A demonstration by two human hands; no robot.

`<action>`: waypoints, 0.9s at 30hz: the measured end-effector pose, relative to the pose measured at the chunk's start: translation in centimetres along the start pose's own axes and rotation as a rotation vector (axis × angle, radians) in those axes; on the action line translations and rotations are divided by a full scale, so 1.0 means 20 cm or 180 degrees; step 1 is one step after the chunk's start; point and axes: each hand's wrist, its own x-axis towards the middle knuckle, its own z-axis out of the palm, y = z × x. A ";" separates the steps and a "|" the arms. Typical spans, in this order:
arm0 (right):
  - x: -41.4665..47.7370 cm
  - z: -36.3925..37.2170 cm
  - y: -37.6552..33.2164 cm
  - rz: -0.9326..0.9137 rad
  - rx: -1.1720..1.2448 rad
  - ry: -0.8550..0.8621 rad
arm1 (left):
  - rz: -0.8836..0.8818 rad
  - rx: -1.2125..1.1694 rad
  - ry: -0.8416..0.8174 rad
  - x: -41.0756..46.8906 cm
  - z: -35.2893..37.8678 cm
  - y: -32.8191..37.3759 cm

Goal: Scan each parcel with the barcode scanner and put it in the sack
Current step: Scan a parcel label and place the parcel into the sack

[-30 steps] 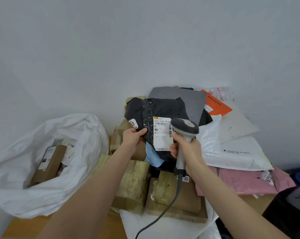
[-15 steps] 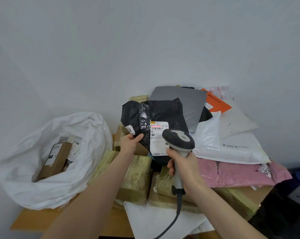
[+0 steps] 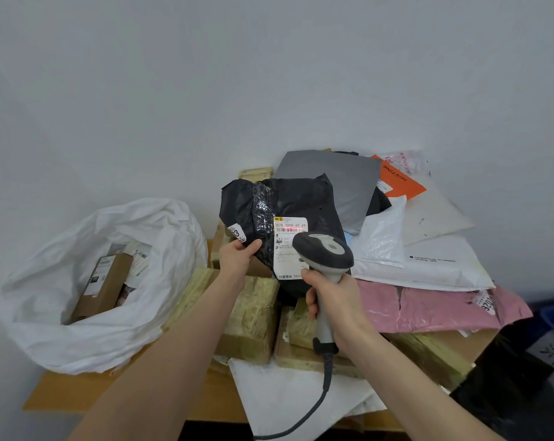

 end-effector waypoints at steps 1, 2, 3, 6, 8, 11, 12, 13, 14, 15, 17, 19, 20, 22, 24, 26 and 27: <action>0.00 0.00 0.00 0.0004 -0.0003 -0.0009 | 0.0005 -0.0010 0.0005 0.00 0.00 0.00; -0.01 0.00 0.00 0.0008 -0.0007 -0.0017 | 0.0012 -0.0008 0.0002 0.00 -0.01 0.00; -0.01 0.00 0.01 0.0008 -0.0014 -0.0023 | 0.0020 0.0006 0.0004 -0.01 -0.01 0.00; -0.03 0.00 0.01 0.0004 -0.0024 -0.0049 | 0.0021 -0.0024 0.0000 -0.02 -0.02 0.00; -0.04 0.00 0.01 -0.0001 -0.0025 -0.0074 | 0.0062 -0.0035 0.0006 -0.02 -0.03 0.01; -0.05 0.00 0.01 -0.0016 -0.0036 -0.0086 | 0.0124 0.0007 0.0044 -0.04 -0.03 0.01; -0.05 0.00 0.01 -0.0018 -0.0036 -0.0086 | 0.0127 -0.0007 0.0041 -0.04 -0.03 0.01; -0.06 0.00 0.01 -0.0020 -0.0030 -0.0083 | 0.0129 -0.0027 0.0036 -0.04 -0.04 0.01; -0.06 -0.01 0.02 -0.0024 -0.0019 -0.0081 | 0.0132 -0.0044 0.0027 -0.05 -0.04 0.01; -0.07 -0.01 0.02 -0.0028 -0.0010 -0.0082 | 0.0138 -0.0052 0.0025 -0.05 -0.04 0.01; -0.08 -0.02 0.02 -0.0040 -0.0006 -0.0086 | 0.0160 -0.0067 0.0050 -0.06 -0.05 0.00; -0.09 -0.02 0.02 -0.0057 -0.0028 -0.0084 | 0.0155 -0.0132 0.0067 -0.07 -0.05 0.00; -0.09 -0.02 0.02 -0.0065 -0.0054 -0.0090 | 0.0142 -0.0169 0.0062 -0.07 -0.05 0.00; -0.11 -0.02 0.02 -0.0079 -0.0109 -0.0101 | 0.0120 -0.0202 0.0061 -0.08 -0.06 0.00; -0.12 -0.03 0.02 -0.0094 -0.0081 -0.0114 | 0.0116 -0.0210 0.0060 -0.09 -0.07 0.00; -0.14 -0.03 0.02 -0.0077 0.0021 -0.0142 | 0.0121 -0.0251 0.0024 -0.10 -0.07 0.00; -0.14 -0.03 0.02 -0.0064 0.0058 -0.0158 | 0.0123 -0.0274 0.0002 -0.10 -0.07 -0.01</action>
